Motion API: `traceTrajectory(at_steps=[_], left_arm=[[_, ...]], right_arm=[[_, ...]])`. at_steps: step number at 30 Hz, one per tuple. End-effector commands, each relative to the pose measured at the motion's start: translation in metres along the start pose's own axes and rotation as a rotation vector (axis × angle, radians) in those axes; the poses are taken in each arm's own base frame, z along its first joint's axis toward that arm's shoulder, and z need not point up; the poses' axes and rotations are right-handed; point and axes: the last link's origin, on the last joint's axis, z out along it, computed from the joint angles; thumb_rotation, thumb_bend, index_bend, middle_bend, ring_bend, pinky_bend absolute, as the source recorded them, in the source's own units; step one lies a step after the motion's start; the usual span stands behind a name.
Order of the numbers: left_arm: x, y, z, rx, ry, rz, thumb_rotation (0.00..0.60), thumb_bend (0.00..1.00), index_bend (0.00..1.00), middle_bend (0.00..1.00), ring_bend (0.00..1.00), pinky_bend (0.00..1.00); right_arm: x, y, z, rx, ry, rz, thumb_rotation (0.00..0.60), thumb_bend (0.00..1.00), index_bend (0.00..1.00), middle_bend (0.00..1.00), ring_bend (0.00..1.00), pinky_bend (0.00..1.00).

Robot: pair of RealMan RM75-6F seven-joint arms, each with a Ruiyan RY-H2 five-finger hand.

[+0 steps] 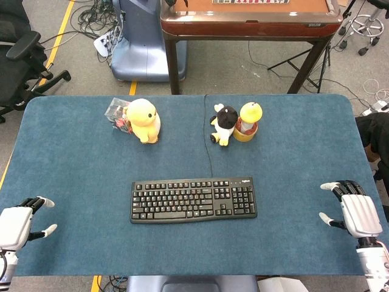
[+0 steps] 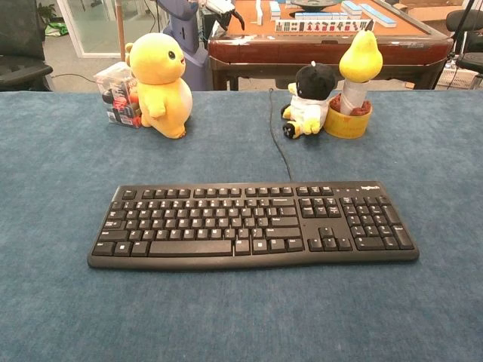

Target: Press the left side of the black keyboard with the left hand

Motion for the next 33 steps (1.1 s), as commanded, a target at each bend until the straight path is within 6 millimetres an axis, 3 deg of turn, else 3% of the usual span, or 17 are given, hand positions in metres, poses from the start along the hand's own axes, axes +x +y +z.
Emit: traceTrajectory(at_steps=[1, 6, 12, 16, 19, 22, 24, 30, 33], left_arm=[[0.0, 0.0, 0.0, 0.002, 0.0, 0.0, 0.6, 0.03, 0.44, 0.44, 0.39, 0.62], [-0.005, 0.004, 0.0, -0.019, -0.013, -0.014, 0.6, 0.02, 0.42, 0.44, 0.39, 0.62], [-0.014, 0.026, 0.001, -0.123, -0.022, -0.033, 0.6, 0.02, 0.32, 0.42, 0.4, 0.64], [-0.017, 0.044, -0.001, -0.195, -0.057, -0.107, 0.6, 0.04, 0.35, 0.36, 0.45, 0.74], [-0.019, 0.061, 0.004, -0.274, -0.091, -0.131, 0.6, 0.1, 0.37, 0.28, 0.53, 0.83], [-0.018, 0.076, 0.013, -0.341, -0.118, -0.125, 0.6, 0.14, 0.36, 0.27, 0.59, 0.89], [-0.018, 0.084, 0.021, -0.376, -0.152, -0.121, 0.6, 0.16, 0.34, 0.33, 0.65, 0.92], [-0.024, 0.108, 0.049, -0.455, -0.269, -0.044, 0.6, 0.25, 0.23, 0.7, 0.83, 1.0], [-0.028, 0.114, 0.056, -0.457, -0.308, -0.021, 0.6, 0.33, 0.16, 0.73, 0.85, 1.0]], right_arm=[[-0.002, 0.0, -0.001, 0.002, -0.015, -0.001, 0.6, 0.16, 0.34, 0.34, 0.2, 0.18], [-0.002, -0.001, 0.001, 0.005, -0.011, -0.01, 0.6, 0.21, 0.36, 0.34, 0.2, 0.18], [0.004, 0.003, -0.002, -0.008, 0.012, 0.005, 0.6, 0.25, 0.37, 0.34, 0.2, 0.18], [0.007, 0.003, -0.007, -0.019, 0.039, -0.012, 0.6, 0.25, 0.37, 0.34, 0.2, 0.18], [0.009, 0.003, -0.011, -0.021, 0.043, -0.008, 0.6, 0.25, 0.37, 0.34, 0.2, 0.18], [0.009, 0.003, -0.012, -0.021, 0.042, -0.009, 0.6, 0.24, 0.37, 0.34, 0.2, 0.18], [0.008, 0.003, -0.014, -0.021, 0.038, -0.01, 0.6, 0.24, 0.37, 0.34, 0.2, 0.18], [0.008, 0.005, -0.017, -0.033, 0.037, -0.013, 0.6, 0.24, 0.37, 0.34, 0.2, 0.18], [0.007, 0.006, -0.017, -0.038, 0.033, -0.014, 0.6, 0.24, 0.37, 0.34, 0.2, 0.18]])
